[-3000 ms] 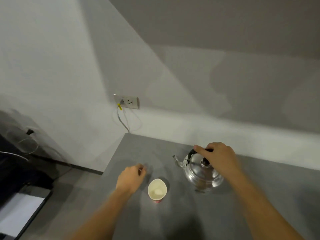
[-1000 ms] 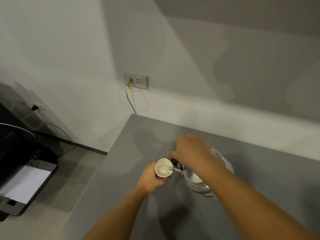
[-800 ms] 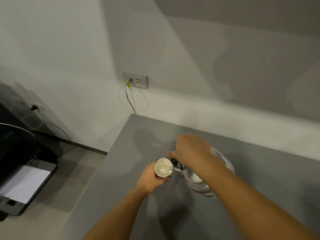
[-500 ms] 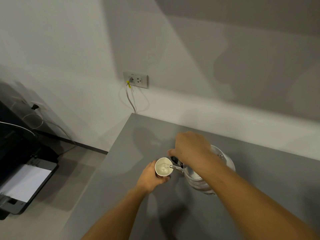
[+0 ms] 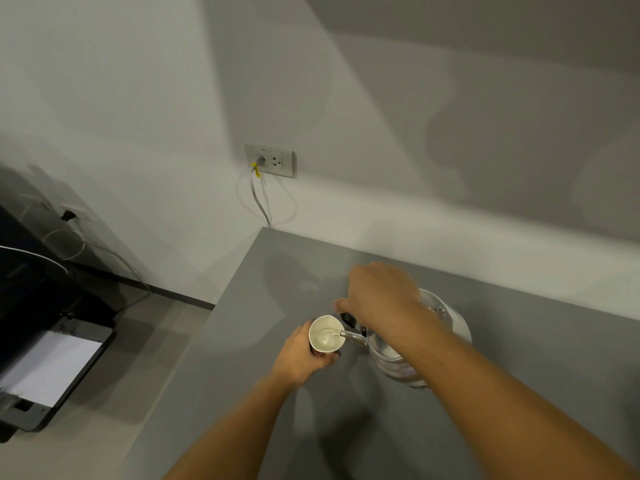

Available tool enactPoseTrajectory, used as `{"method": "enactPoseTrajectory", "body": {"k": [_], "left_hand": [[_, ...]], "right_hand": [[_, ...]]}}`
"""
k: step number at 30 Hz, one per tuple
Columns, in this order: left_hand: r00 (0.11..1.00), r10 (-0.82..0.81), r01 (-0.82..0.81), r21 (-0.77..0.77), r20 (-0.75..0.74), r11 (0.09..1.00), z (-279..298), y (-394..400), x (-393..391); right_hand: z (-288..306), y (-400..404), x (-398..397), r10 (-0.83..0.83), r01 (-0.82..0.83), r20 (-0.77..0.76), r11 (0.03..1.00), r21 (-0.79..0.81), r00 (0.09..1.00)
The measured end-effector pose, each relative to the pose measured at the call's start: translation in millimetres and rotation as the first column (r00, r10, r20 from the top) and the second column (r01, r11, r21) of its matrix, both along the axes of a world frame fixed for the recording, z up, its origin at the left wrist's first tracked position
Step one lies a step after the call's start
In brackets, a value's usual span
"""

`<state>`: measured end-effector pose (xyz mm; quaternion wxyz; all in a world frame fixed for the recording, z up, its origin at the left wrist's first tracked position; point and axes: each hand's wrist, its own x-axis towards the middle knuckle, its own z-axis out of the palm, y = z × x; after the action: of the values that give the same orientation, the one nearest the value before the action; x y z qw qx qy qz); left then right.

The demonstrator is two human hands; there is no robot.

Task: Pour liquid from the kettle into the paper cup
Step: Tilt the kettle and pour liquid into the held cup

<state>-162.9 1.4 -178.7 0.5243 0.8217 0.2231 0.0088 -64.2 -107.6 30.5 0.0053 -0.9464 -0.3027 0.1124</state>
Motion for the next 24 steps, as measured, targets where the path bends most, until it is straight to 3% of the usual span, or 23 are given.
{"method": "enactPoseTrajectory", "body": {"k": [24], "left_hand": [[1.000, -0.003, 0.003, -0.003, -0.004, 1.000, -0.8, -0.5, 0.2]], "right_hand": [[0.2, 1.4, -0.6, 0.017, -0.017, 0.035, 1.000, -0.002, 0.999]]}}
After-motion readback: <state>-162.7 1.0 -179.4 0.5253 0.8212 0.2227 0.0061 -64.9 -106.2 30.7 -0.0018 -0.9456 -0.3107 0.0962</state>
